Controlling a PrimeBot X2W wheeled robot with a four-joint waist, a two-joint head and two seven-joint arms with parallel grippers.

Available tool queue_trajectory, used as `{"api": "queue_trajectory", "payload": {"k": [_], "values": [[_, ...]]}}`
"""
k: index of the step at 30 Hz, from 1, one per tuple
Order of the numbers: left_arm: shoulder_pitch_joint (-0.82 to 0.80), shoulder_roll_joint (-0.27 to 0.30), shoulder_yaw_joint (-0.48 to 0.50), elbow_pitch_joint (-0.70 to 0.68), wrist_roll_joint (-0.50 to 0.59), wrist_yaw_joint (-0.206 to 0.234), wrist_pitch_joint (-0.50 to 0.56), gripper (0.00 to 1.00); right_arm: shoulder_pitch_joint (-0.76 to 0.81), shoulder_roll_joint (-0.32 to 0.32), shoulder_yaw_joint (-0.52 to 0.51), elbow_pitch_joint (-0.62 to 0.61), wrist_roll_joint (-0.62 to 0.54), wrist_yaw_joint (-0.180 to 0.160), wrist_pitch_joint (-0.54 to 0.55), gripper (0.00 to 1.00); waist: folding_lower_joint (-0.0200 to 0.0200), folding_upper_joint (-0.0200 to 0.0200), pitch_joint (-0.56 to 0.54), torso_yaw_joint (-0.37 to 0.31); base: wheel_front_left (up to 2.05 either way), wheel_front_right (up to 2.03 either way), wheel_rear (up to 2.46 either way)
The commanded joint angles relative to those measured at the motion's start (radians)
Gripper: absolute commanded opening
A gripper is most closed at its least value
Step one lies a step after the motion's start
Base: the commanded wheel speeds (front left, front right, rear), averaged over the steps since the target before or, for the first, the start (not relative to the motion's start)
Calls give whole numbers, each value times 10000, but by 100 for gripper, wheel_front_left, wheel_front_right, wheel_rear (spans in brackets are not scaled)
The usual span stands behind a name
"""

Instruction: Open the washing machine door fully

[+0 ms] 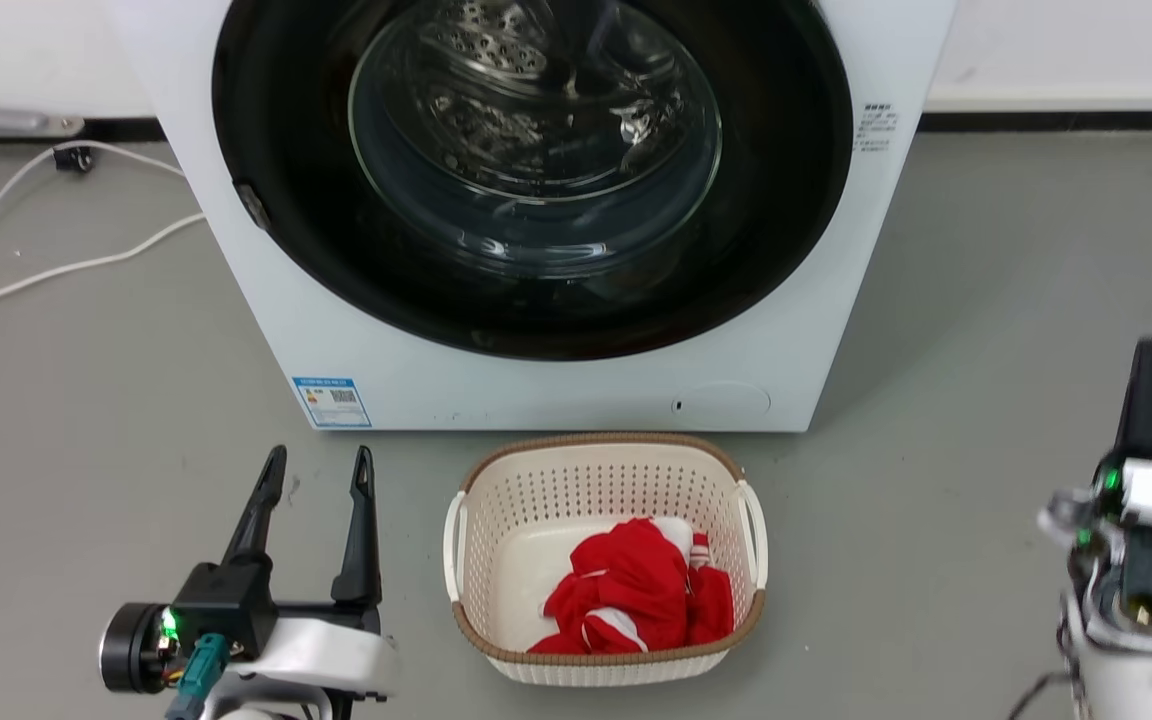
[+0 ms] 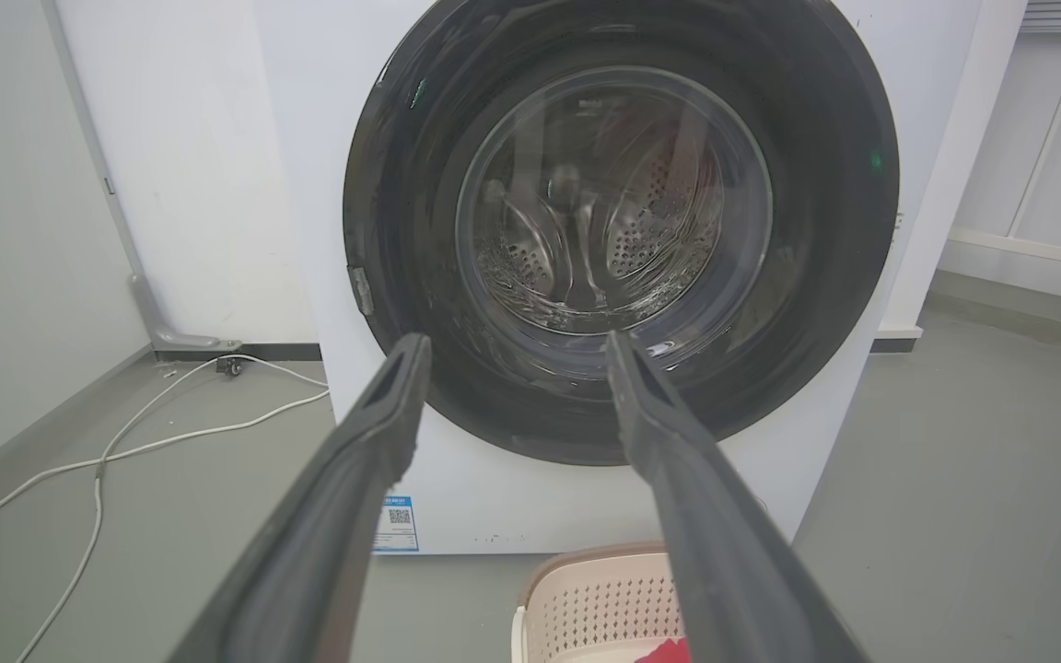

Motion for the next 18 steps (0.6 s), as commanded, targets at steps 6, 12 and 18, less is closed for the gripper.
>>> {"api": "queue_trajectory", "payload": {"k": [6,12,18], "values": [[-562,21,191,-193,-68,-147,-25,100,-2379,-304,-495,1055,1136,0,1277,0,0,0,939,54,0,0,0],[-1197,13,236,-334,-126,-301,-25,100,-4600,-958,-748,2511,1499,0,2408,0,0,0,1709,256,0,0,0],[-1663,-2,243,-570,-220,-404,-25,100,-6990,-1561,-513,4254,1123,0,3367,0,0,0,2429,400,0,0,0]]}}
